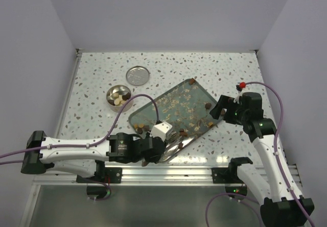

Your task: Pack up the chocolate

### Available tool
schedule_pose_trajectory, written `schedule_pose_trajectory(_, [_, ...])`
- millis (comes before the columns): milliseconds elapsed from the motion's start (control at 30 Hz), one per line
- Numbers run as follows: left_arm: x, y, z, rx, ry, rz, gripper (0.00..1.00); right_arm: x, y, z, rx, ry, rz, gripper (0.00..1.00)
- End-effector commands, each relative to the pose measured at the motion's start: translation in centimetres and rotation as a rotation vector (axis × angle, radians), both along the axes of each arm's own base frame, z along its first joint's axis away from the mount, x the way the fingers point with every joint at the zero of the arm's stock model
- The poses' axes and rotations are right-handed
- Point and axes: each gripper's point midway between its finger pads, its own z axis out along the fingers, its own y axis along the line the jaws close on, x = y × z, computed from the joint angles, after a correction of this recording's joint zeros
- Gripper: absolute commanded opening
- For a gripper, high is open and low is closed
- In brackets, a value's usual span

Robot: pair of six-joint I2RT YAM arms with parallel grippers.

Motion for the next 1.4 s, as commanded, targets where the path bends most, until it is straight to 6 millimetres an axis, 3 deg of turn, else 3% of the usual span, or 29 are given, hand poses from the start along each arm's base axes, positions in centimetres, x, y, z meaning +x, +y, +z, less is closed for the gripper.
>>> schedule_pose_trajectory(0, [0.3,-1.1,0.6,-0.066,-0.013,0.028,0.43,-0.2,0.1,0.2,0.001,0.004,0.004,0.98])
schedule_pose_trajectory(500, [0.7,-2.6,-1.0,-0.016,-0.036,-0.008,0.45,-0.1,0.0,0.5,-0.007,0.005,0.006,0.98])
schedule_pose_trajectory(967, [3.1,-4.0,-0.5,-0.016,-0.073,-0.008,0.45,0.3,0.1,0.5,-0.012,0.013,0.021,0.98])
schedule_pose_trajectory(1133, [2.9,-4.7,-0.8,-0.018,-0.057,-0.029,0.45,0.5,0.2,0.6,-0.012,0.010,0.028,0.98])
schedule_pose_trajectory(1367, [2.5,-4.5,-0.8,-0.015,-0.041,-0.032,0.34,0.3,0.2,0.1,-0.015,0.016,0.030,0.98])
